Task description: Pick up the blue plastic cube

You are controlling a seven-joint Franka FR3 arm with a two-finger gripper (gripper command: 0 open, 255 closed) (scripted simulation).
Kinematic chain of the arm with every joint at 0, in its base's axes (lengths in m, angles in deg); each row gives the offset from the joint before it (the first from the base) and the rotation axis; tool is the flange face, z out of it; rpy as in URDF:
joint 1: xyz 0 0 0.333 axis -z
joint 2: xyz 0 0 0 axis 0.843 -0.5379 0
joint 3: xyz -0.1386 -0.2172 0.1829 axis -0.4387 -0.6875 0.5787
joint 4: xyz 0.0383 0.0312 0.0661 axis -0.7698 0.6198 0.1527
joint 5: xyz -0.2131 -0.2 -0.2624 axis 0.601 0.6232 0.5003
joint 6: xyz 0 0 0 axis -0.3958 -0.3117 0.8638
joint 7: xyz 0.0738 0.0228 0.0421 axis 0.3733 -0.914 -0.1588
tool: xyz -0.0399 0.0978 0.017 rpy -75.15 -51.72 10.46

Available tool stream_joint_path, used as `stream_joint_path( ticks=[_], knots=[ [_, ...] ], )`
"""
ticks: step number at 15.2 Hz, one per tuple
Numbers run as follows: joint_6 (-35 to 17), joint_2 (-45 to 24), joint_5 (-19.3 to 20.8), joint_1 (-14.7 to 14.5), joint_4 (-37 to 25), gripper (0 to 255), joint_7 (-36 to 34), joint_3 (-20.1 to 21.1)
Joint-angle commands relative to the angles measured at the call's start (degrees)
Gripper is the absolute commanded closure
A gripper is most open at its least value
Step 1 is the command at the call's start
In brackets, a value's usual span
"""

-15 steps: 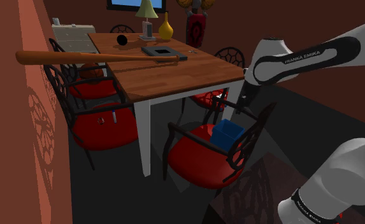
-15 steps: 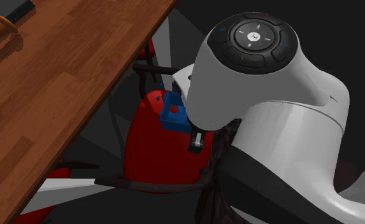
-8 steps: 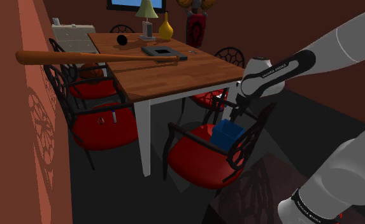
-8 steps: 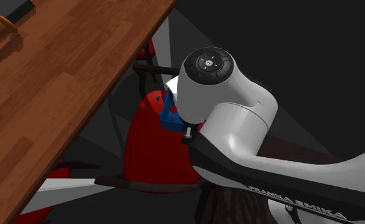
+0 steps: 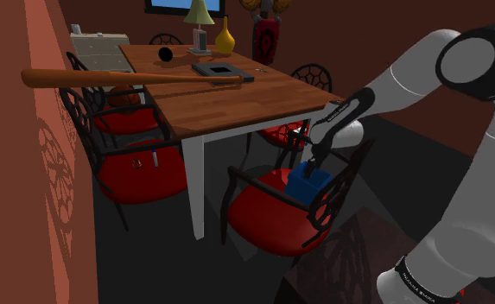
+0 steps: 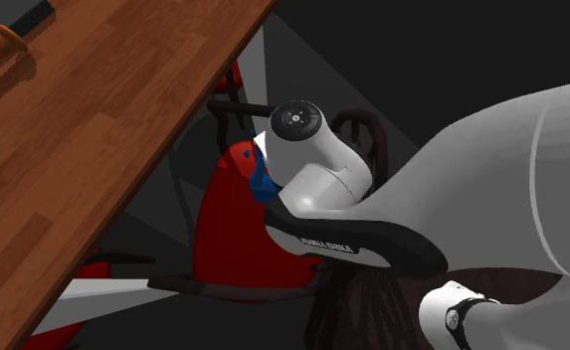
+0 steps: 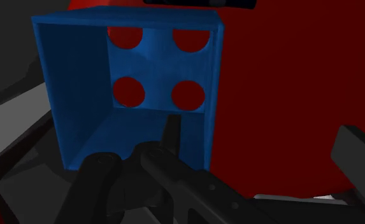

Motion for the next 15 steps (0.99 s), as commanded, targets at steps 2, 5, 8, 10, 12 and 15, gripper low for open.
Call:
stream_joint_path(
  ticks=[2, 5, 8, 10, 12, 15],
  knots=[
    [-3.4, -7.3, -3.9, 2.1, -3.2, 0, 4.2, 1.8],
    [-5.0, -12.0, -5.6, 4.0, -6.0, 0, 6.3, 3.4],
    [-6.8, -14.4, -6.5, 4.7, -6.6, 0, 7.0, 4.3],
    [-8.0, -16.0, -7.0, 5.1, -7.0, 0, 7.4, 4.9],
    [-9.5, -18.1, -7.7, 5.8, -7.7, 0, 7.9, 5.7],
    [-9.5, -18.2, -7.7, 5.8, -7.7, 255, 8.0, 5.7]
  ],
)
